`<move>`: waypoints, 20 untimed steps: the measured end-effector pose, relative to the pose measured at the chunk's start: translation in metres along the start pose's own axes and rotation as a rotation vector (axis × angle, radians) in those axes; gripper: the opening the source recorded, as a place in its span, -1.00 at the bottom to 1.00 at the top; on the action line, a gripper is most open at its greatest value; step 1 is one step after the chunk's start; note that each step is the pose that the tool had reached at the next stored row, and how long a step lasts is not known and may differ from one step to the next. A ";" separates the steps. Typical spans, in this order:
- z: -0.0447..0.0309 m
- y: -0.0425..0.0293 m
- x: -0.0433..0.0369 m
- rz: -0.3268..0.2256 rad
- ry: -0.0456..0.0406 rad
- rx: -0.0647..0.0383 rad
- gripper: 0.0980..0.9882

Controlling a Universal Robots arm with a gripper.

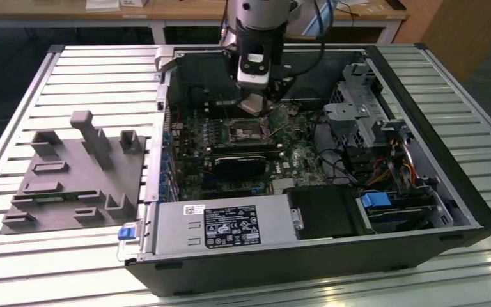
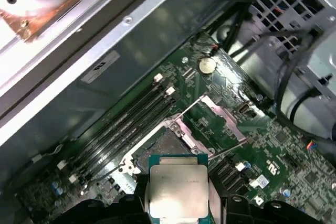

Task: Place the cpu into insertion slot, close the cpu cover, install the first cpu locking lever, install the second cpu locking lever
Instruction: 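Place the cpu into insertion slot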

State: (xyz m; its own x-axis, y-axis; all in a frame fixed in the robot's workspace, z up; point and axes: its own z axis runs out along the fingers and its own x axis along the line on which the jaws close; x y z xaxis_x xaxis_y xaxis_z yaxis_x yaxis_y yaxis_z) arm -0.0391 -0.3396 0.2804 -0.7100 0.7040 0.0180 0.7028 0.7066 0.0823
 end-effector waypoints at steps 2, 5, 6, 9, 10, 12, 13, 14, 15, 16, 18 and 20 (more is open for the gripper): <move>0.0006 0.0000 0.0000 0.037 -0.0030 -0.001 -0.02; 0.0014 -0.0001 0.0000 0.091 -0.0075 -0.002 -0.02; 0.0017 -0.0001 0.0000 0.109 -0.0090 -0.002 -0.02; 0.0025 -0.0002 0.0000 0.164 -0.0135 -0.003 -0.02; 0.0028 -0.0002 0.0000 0.182 -0.0150 -0.003 -0.02; 0.0034 -0.0003 -0.0001 0.218 -0.0180 -0.004 -0.02; 0.0037 -0.0003 -0.0001 0.236 -0.0195 -0.004 -0.02; 0.0040 -0.0003 -0.0001 0.254 -0.0209 -0.005 -0.02; 0.0043 -0.0004 -0.0001 0.271 -0.0224 -0.005 -0.02; 0.0047 -0.0004 -0.0001 0.291 -0.0240 -0.005 -0.02; 0.0053 -0.0005 -0.0001 0.327 -0.0270 -0.006 -0.02; 0.0059 -0.0005 -0.0001 0.363 -0.0300 -0.007 -0.02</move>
State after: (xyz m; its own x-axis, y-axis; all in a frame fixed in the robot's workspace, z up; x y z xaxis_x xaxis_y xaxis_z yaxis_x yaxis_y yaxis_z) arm -0.0391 -0.3396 0.2744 -0.4128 0.9106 0.0180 0.9083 0.4101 0.0824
